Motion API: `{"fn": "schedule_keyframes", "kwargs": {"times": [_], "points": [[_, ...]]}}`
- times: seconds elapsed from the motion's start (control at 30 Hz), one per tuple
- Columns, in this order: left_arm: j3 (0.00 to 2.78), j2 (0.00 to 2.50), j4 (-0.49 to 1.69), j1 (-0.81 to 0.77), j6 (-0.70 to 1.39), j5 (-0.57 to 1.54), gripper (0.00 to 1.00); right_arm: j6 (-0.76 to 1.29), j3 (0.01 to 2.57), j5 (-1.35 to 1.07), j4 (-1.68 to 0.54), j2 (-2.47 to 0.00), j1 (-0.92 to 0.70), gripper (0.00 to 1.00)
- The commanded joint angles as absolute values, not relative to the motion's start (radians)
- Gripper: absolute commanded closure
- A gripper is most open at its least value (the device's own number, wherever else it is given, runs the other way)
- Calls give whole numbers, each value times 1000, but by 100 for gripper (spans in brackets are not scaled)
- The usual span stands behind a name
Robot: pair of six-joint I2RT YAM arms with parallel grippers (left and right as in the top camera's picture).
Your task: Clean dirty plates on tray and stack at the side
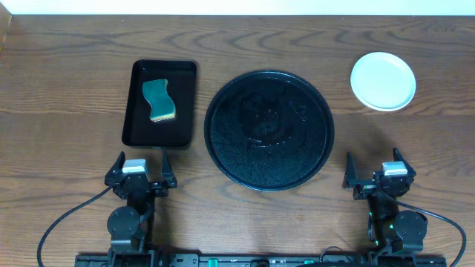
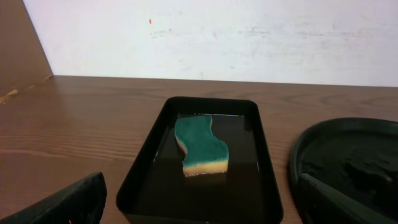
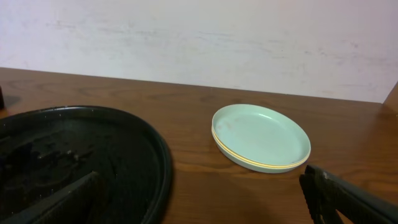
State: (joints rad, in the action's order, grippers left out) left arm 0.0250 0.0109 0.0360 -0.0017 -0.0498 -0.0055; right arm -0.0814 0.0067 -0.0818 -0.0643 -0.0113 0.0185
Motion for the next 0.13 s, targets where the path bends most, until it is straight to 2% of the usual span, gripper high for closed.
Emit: {"fn": "schedule_keyframes", "kwargs": {"times": [0.0,0.1], "points": [[4,4,73,2,-59,-4,4,-91,6,-80,-69,-6,25,1],[4,4,73,2,-59,-4,4,-91,6,-80,-69,-6,25,1]]}}
